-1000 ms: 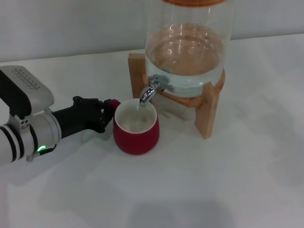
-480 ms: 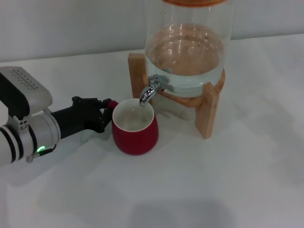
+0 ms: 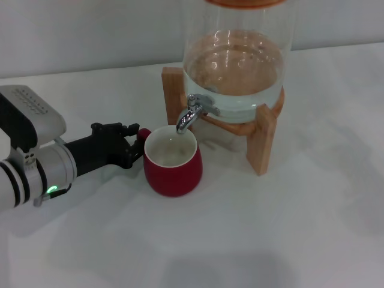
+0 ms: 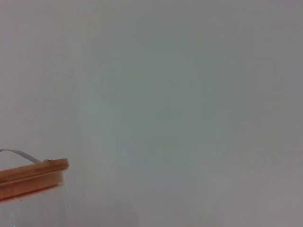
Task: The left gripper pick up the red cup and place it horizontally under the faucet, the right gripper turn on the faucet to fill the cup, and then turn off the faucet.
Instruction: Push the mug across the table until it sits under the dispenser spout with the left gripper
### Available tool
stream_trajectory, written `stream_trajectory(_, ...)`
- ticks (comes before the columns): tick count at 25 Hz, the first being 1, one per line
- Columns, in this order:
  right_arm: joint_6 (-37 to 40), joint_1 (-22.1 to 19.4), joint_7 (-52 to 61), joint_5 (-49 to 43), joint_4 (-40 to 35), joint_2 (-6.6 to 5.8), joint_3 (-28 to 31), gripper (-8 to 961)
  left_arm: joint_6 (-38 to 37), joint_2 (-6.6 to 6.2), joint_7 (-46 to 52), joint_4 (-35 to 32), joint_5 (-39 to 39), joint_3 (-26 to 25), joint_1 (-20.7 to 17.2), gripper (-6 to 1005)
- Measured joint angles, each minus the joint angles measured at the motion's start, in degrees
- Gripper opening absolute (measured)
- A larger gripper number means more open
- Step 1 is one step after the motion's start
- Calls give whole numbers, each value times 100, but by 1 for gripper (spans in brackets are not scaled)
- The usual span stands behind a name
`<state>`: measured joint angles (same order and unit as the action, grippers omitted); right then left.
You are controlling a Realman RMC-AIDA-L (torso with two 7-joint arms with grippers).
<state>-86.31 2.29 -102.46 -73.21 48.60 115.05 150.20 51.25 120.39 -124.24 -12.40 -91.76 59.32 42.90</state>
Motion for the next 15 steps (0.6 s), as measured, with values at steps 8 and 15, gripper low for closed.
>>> stream_trajectory(8, -4, -1, -2, 0, 0, 0, 59, 720, 145, -21, 208, -34, 11, 0, -207, 344)
stream_trajectory(15, -17, 0, 6, 0, 0, 0, 92, 720, 592, -53, 684, -476, 45, 28, -615, 359)
